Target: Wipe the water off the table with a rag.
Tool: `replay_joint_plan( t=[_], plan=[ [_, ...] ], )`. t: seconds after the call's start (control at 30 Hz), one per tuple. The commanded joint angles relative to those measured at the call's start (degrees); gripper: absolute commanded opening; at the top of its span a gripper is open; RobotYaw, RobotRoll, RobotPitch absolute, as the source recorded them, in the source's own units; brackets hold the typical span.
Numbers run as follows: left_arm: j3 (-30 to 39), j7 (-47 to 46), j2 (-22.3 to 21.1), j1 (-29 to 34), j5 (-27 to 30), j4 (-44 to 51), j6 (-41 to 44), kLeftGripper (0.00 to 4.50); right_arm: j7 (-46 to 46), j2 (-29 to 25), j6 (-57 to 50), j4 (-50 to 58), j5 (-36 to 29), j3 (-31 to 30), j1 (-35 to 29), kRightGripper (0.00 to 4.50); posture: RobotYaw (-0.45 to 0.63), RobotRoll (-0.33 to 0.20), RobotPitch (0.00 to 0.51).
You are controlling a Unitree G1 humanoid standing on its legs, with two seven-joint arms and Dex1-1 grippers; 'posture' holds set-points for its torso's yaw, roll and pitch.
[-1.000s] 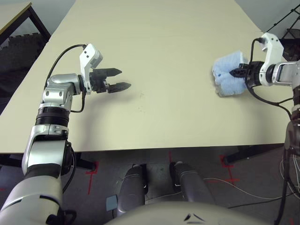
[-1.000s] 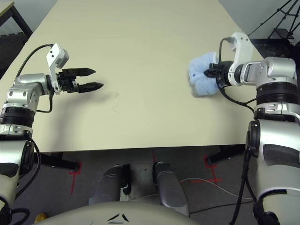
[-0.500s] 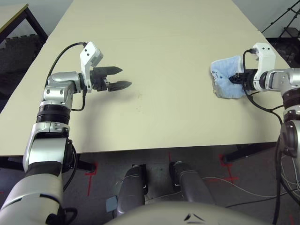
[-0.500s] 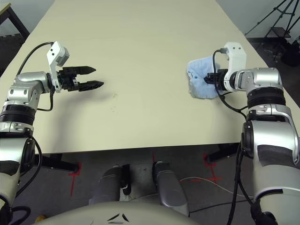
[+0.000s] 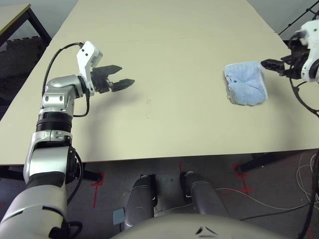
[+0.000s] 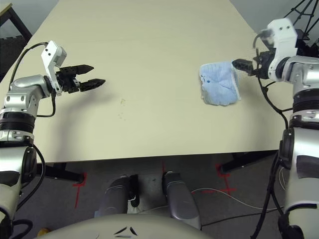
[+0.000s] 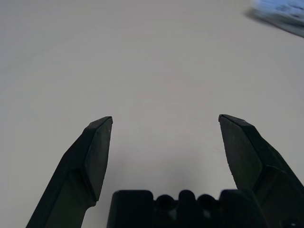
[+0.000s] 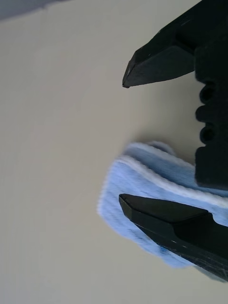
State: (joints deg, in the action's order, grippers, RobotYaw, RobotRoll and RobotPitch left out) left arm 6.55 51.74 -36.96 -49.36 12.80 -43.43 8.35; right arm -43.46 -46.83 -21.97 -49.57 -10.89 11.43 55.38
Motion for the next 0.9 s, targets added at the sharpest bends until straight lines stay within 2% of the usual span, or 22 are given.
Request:
replay_joint_plan(
  t=[0.03, 0.2, 0.43, 0.9],
  plan=[
    [4.1, -11.9, 1.4, 0.7, -1.2, -2.2, -5.3, 4.5, 2.7, 1.7, 9.9, 0.0, -2.8, 5.3, -4.4, 4.46, -0.17, 0.0, 0.153],
    [9.5, -26.9, 4.2, 4.8, -1.2, -1.7, -10.9, 4.5, 6.9, 5.5, 19.7, 2.0, -5.1, 10.2, -9.8, 4.46, -0.16, 0.0, 0.164],
    [12.9, -37.5, 6.1, 9.6, -0.7, 1.1, -13.1, 4.5, 13.1, 9.3, 26.1, 2.0, -7.8, 14.5, -13.0, 4.46, -0.13, 0.0, 0.175],
    [13.2, -39.4, 5.5, 9.6, -0.9, -0.4, -13.9, 4.5, 17.2, 11.0, 27.6, 0.1, -10.4, 16.8, -14.1, 4.46, -0.13, 0.0, 0.19]
  ],
)
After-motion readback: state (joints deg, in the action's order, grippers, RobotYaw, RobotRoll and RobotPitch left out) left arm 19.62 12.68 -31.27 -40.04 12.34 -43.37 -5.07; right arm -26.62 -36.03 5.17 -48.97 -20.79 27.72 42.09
